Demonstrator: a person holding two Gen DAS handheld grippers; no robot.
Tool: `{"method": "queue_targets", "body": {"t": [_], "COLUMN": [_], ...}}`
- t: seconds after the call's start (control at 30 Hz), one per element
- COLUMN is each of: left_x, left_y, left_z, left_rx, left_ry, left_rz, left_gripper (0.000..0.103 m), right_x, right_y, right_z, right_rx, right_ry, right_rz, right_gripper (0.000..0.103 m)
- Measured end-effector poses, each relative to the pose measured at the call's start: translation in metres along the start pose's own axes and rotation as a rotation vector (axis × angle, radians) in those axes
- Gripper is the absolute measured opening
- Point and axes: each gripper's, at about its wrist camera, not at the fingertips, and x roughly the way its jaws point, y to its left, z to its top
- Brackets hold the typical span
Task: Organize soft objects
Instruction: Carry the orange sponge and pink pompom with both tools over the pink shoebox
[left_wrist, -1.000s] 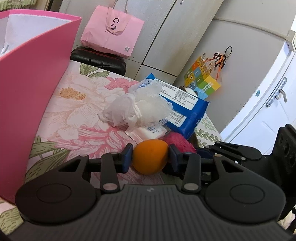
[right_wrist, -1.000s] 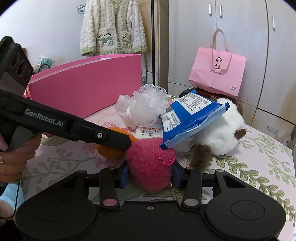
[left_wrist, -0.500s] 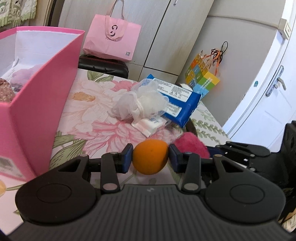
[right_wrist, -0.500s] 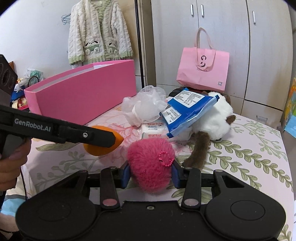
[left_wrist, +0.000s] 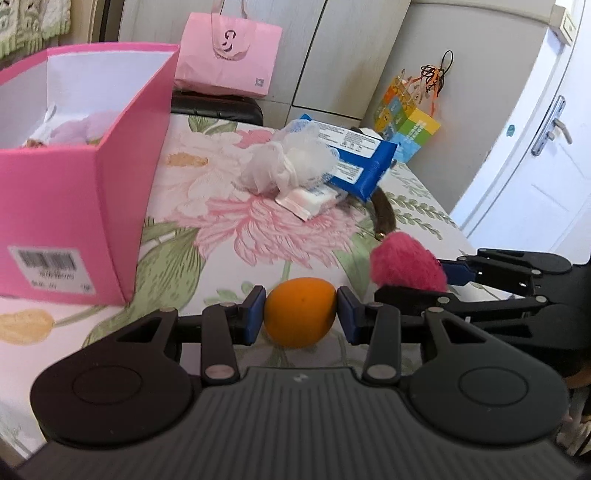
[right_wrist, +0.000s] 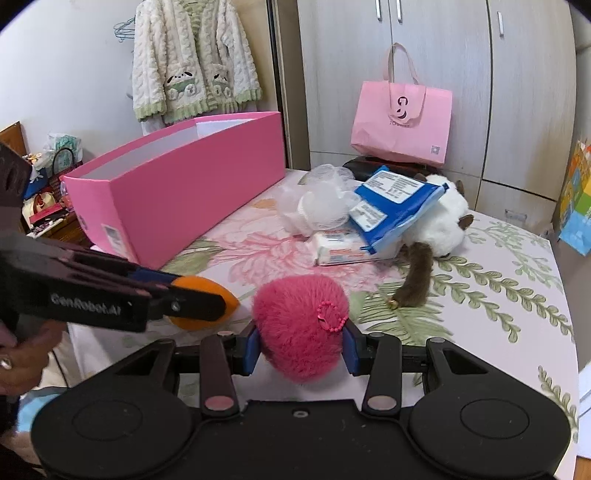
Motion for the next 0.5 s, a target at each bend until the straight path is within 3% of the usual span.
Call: {"method": "queue_targets", "body": {"t": [0.3,0.5], "left_x": [-0.036,-0.080], "left_y": [0.014,0.025], "left_z": [-0.006,-0.011], "left_rx": [0.000,0.012], "left_ry": [0.023,0.001], "left_rz": [0.016,0.057], "left_gripper": [0.041,0.041], "right_x": [-0.022,-0.031], "right_y": [0.033,0.055], "right_z": [0.001,0.002], "right_rx": [0.009,0.010], "right_ry": [0.022,0.027], "right_rz": [0.121,0.213], "right_gripper": [0.048,0.048]}}
